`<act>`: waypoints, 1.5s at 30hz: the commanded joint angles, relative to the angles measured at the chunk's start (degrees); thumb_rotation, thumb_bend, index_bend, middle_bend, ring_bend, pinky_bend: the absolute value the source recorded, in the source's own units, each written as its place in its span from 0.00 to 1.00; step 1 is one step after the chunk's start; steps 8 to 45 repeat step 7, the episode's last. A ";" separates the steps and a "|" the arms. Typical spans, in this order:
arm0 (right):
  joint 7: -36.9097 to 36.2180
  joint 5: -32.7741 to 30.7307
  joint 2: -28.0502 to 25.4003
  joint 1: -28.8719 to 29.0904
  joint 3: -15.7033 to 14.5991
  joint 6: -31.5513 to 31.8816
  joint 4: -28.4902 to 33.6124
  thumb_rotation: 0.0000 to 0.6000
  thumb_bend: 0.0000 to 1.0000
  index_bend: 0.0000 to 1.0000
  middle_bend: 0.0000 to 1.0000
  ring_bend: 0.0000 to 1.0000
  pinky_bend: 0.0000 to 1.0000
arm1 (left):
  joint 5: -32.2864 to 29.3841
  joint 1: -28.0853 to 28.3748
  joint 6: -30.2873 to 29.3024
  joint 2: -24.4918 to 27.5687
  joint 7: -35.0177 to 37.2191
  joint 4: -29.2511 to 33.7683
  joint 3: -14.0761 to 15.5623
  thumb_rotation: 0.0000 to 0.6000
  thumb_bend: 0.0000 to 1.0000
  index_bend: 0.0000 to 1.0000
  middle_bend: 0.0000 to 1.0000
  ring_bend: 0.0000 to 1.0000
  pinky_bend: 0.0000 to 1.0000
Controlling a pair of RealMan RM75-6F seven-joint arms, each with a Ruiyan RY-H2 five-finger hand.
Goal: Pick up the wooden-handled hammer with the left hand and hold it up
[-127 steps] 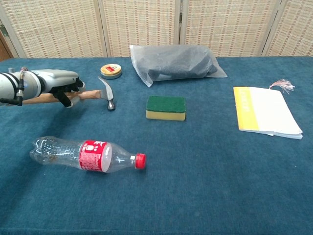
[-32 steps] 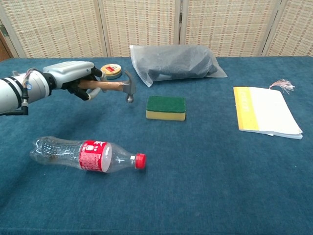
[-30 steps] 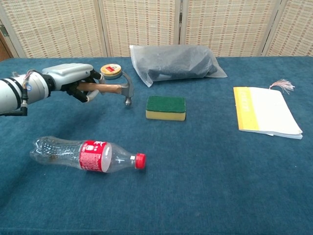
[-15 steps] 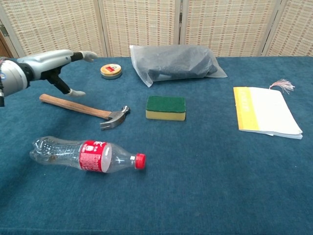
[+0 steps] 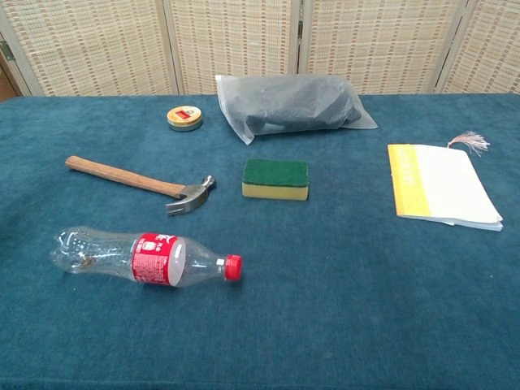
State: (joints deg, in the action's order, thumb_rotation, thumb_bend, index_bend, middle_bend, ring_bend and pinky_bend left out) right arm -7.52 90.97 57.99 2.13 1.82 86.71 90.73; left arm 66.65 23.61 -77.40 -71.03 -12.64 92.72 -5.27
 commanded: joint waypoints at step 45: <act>0.36 0.17 0.17 0.87 -0.03 -1.02 0.25 1.00 0.33 0.40 0.43 0.31 0.30 | 8.30 -9.16 -11.12 4.58 0.53 5.75 4.81 1.00 0.25 0.03 0.03 0.00 0.05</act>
